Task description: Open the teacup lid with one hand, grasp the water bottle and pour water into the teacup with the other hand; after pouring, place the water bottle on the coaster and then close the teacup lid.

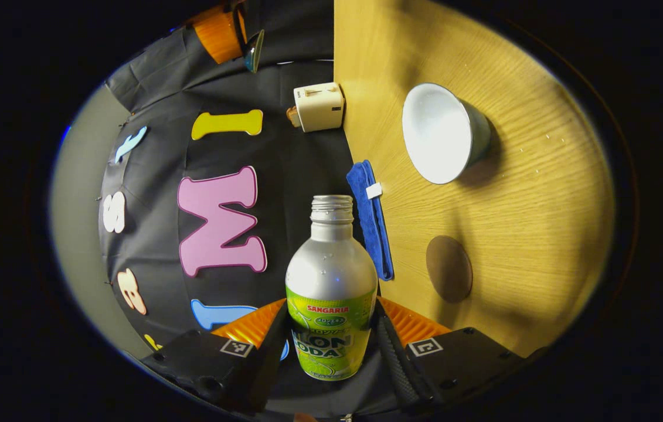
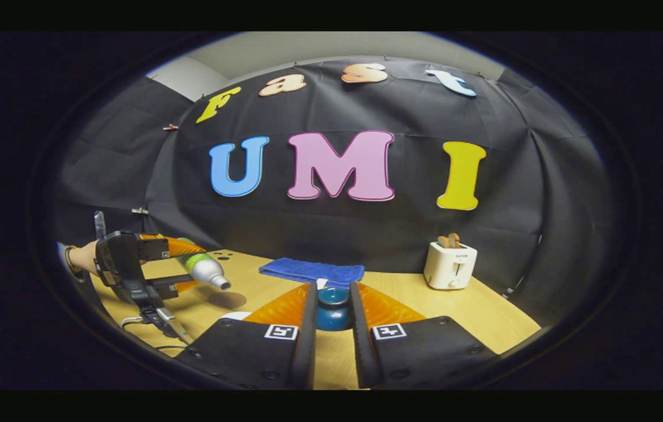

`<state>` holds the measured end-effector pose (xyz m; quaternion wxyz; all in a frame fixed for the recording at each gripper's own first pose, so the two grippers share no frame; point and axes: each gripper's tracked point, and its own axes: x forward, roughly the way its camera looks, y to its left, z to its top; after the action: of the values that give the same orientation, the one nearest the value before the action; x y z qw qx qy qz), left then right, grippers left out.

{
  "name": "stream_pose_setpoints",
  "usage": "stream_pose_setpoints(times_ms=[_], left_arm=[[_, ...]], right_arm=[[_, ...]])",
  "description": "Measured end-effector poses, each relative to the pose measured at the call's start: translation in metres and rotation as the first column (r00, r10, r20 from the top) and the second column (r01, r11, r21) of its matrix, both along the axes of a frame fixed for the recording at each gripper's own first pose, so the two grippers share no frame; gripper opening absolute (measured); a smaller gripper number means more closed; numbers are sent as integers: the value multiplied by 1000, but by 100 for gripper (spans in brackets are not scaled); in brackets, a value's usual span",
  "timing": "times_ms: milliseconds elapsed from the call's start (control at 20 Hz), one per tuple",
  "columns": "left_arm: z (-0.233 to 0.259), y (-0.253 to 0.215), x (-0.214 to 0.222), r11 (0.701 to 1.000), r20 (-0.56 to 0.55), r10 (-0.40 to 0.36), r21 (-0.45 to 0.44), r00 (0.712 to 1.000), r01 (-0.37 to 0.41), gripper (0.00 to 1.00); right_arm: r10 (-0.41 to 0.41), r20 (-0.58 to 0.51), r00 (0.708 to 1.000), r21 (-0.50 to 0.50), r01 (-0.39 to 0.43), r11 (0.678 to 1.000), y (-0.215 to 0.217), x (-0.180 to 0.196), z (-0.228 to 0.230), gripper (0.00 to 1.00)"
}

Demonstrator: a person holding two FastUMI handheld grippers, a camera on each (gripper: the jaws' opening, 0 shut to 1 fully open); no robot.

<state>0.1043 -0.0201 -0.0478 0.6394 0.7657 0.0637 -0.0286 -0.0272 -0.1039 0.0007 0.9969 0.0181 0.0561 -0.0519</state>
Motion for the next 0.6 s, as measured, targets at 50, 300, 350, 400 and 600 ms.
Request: stream_pose_setpoints(times_ms=[50, 300, 350, 400, 600], left_arm=[[0, -2, -1, 1000, -5, -6, 8, 1000, 6, 81], [3, -2, 1, 999, -7, -18, 46, 1000, 18, 81], [4, -2, 1, 998, -7, -20, 54, 1000, 20, 81], [4, -2, 1, 998, -7, -21, 62, 1000, 22, 81], [4, -2, 1, 994, -11, -34, 105, 999, 35, 81]], right_arm=[[0, 1, 1000, 0, 0, 1000, 0, 0, 0, 31], [-2, 2, 1000, 3, 2, 1000, -1, -1, 1, 36], [-1, 2, 1000, 3, 1, 1000, -1, 0, 1, 31], [1, 2, 1000, 4, -1, 1000, 0, 0, 1, 31], [7, 1, 1000, 3, -7, 1000, 2, 0, 0, 31]])
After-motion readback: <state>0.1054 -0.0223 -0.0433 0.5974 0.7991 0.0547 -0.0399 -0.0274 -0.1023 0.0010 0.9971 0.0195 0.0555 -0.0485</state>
